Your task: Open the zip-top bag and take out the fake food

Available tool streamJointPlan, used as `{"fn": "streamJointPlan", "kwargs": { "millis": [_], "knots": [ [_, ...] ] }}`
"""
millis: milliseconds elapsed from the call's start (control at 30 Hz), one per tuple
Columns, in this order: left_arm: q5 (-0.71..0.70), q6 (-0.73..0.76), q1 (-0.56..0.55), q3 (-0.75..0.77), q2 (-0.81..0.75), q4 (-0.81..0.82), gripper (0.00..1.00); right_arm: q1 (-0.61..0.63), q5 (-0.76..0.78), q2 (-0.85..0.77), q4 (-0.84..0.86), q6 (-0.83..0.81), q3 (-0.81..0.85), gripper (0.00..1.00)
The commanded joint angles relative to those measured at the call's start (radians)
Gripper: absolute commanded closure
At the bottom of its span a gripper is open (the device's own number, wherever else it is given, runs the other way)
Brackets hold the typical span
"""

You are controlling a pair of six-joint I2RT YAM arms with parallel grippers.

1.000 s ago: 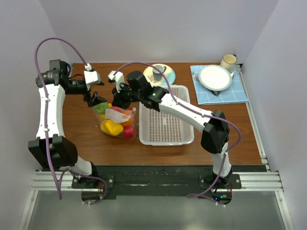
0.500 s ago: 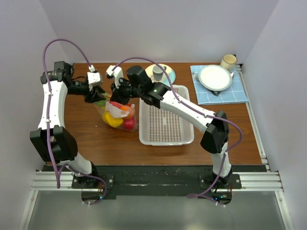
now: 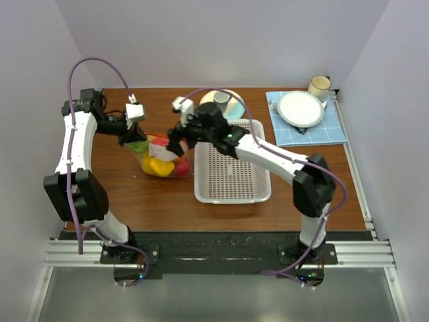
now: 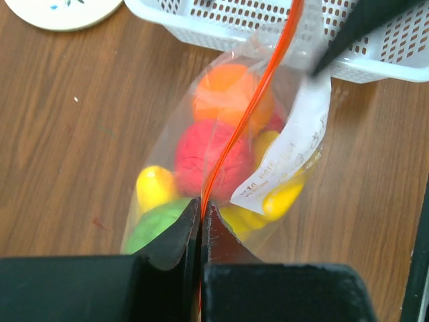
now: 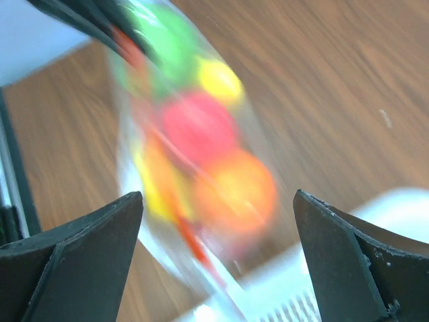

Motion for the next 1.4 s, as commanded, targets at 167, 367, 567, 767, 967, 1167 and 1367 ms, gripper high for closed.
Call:
{"fn": "streamJointPlan", "kwargs": {
  "millis": [167, 367, 567, 767, 967, 1167, 1367],
  "knots": [
    [-0.006, -0.023, 0.043, -0.041, 0.005, 0.046, 1.0, -0.113, -0.101, -0.175, 0.391, 0.136, -0.331, 0.01],
    [-0.014, -0.031, 0.043, -0.041, -0.011, 0.054, 1.0, -0.124, -0.215, -0.118, 0.533, 0.245, -0.339, 0.04],
    [-0.027, -0.041, 0.043, -0.036, -0.016, 0.063, 1.0, -0.15, -0.324, -0.04, 0.644, 0.352, -0.328, 0.17],
    [-0.017, -0.049, 0.043, -0.035, -0.019, 0.071, 1.0, -0.174, -0.37, -0.003, 0.754, 0.446, -0.351, 0.41],
    [-0.02, -0.043, 0.043, -0.032, -0.028, 0.063, 1.0, -0.19, -0.379, 0.012, 0.839, 0.498, -0.356, 0.5],
    [-0.021, -0.041, 0.043, -0.024, -0.03, 0.054, 1.0, -0.191, -0.382, 0.052, 0.958, 0.547, -0.367, 0.4],
    [-0.026, -0.044, 0.042, -0.018, -0.031, 0.055, 1.0, -0.191, -0.407, 0.078, 0.974, 0.569, -0.362, 0.41]
  ]
}}
